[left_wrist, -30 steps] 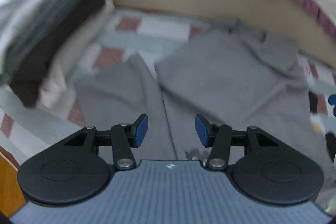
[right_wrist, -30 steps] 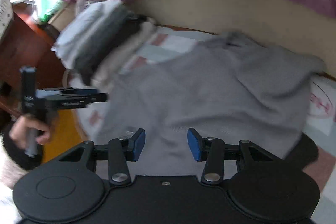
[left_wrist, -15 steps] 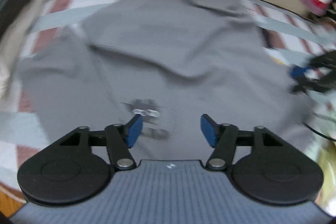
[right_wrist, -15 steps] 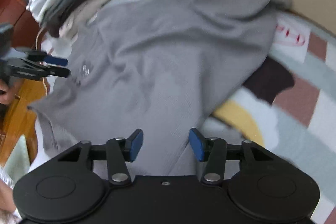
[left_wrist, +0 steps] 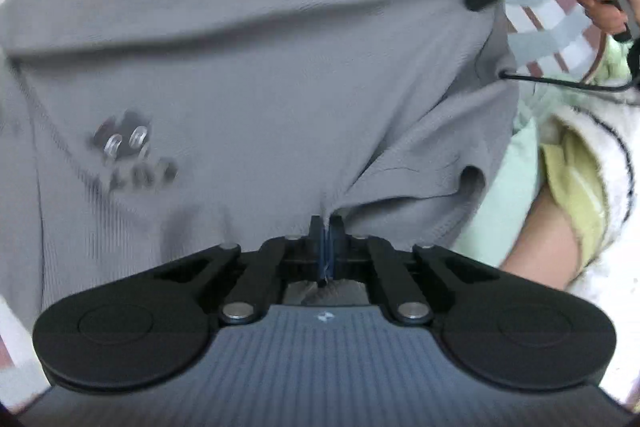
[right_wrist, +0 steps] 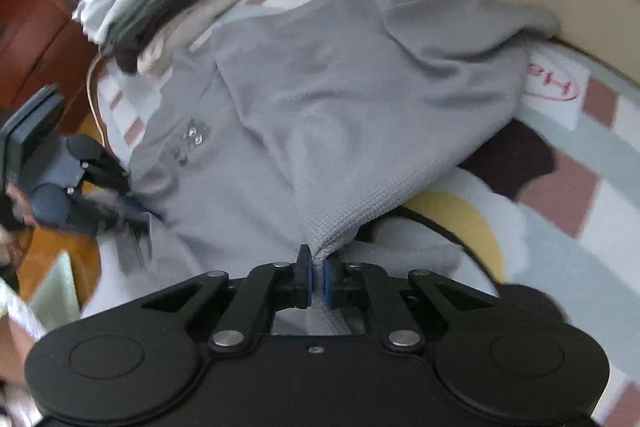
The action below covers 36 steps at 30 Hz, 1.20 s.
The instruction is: Fold clothes
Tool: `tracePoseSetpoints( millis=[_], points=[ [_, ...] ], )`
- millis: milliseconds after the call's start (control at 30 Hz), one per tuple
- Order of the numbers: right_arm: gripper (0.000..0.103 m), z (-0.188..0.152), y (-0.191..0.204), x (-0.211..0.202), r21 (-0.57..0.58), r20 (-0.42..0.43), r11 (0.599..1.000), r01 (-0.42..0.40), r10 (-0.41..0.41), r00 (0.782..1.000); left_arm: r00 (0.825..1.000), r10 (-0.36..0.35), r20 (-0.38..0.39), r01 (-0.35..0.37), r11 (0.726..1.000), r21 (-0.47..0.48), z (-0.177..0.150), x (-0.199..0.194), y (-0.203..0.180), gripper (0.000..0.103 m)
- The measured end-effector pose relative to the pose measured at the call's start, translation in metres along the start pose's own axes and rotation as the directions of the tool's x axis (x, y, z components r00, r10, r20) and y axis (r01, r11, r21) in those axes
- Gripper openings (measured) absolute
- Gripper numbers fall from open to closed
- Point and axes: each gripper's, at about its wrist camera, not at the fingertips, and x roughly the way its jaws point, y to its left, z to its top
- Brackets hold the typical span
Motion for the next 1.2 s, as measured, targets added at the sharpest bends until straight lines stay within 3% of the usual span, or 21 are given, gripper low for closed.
tracePoseSetpoints(
  millis=[67,167,233,267,300,367,433,600,667,767,833,967,1033,1067,1100,1133,1167,1200],
  points=[
    [0.009,-0.002,-0.001,-0.011,-0.038,-0.052,0.999,0.035,-0.037,0.998,0.999,-0.045,-0.015,0.045,0.999,0.005,-0.004,-0.010,-0.003,0.001],
    [0.015,-0.008,-0.010,-0.014,0.008,-0.028,1.000,0.001,-0.001,1.000,0.999,0.001,-0.043,0.000,1.000,0.012,-0.010,-0.019,-0.009,0.001],
    [0.026,-0.010,-0.022,-0.011,0.071,0.028,0.997,-0.015,0.013,1.000,1.000,0.007,-0.028,-0.006,1.000,0.015,-0.008,-0.021,-0.013,0.001],
    [0.040,-0.011,-0.029,-0.010,0.112,0.064,0.993,-0.022,0.015,0.998,1.000,0.010,-0.021,-0.009,1.000,0.017,-0.007,-0.022,-0.015,0.002],
    [0.045,-0.012,-0.038,-0.012,0.163,0.095,0.986,-0.037,0.021,0.995,1.000,0.012,-0.013,-0.012,1.000,0.019,-0.006,-0.023,-0.016,0.002],
    [0.046,-0.015,-0.054,-0.013,0.244,0.114,0.968,-0.050,0.022,0.993,0.999,-0.003,0.038,0.002,0.999,0.038,0.001,-0.032,-0.020,0.004],
    [0.046,-0.020,-0.066,-0.008,0.290,0.073,0.957,-0.016,-0.006,0.997,0.996,-0.025,0.081,0.020,0.998,0.055,0.008,-0.039,-0.023,0.005],
    [0.046,-0.037,-0.084,0.014,0.323,-0.109,0.946,0.044,-0.009,0.994,0.987,-0.076,0.144,0.059,0.991,0.118,0.029,-0.042,-0.041,0.029],
    [0.047,-0.043,-0.086,0.019,0.309,-0.150,0.949,0.061,-0.015,0.989,0.984,-0.105,0.145,0.085,0.987,0.140,0.036,-0.034,-0.046,0.044],
    [0.054,-0.052,-0.090,0.024,0.307,-0.201,0.948,0.080,-0.017,0.979,0.982,-0.145,0.119,0.125,0.979,0.162,0.047,-0.016,-0.053,0.051],
    [0.056,-0.056,-0.093,0.024,0.328,-0.211,0.943,0.066,0.005,0.978,0.981,-0.171,0.086,0.154,0.973,0.172,0.051,-0.004,-0.057,0.058],
    [0.061,-0.066,-0.101,0.033,0.438,-0.193,0.898,-0.047,0.145,0.970,0.984,-0.178,0.002,0.175,0.971,0.160,0.055,0.022,-0.060,0.067],
    [0.062,-0.069,-0.105,0.044,0.489,-0.189,0.869,-0.075,0.190,0.963,0.985,-0.168,-0.044,0.172,0.973,0.154,0.054,0.035,-0.061,0.067],
    [0.063,-0.069,-0.105,0.044,0.508,-0.159,0.856,-0.092,0.198,0.967,0.987,-0.148,-0.060,0.156,0.975,0.158,0.053,0.041,-0.062,0.061],
    [0.056,-0.069,-0.104,0.044,0.520,-0.130,0.847,-0.108,0.204,0.970,0.991,-0.121,-0.064,0.131,0.977,0.169,0.051,0.045,-0.064,0.050],
    [0.021,-0.066,-0.100,0.040,0.508,-0.106,0.853,-0.121,0.201,0.974,0.990,-0.124,-0.071,0.134,0.979,0.156,0.051,0.046,-0.063,0.008],
    [0.005,-0.063,-0.096,0.035,0.491,-0.084,0.861,-0.131,0.196,0.977,0.989,-0.127,-0.078,0.137,0.980,0.142,0.050,0.047,-0.063,0.005],
    [0.005,-0.060,-0.089,0.027,0.456,-0.071,0.881,-0.129,0.180,0.981,0.987,-0.138,-0.087,0.146,0.985,0.096,0.050,0.045,-0.059,0.005]
  ],
)
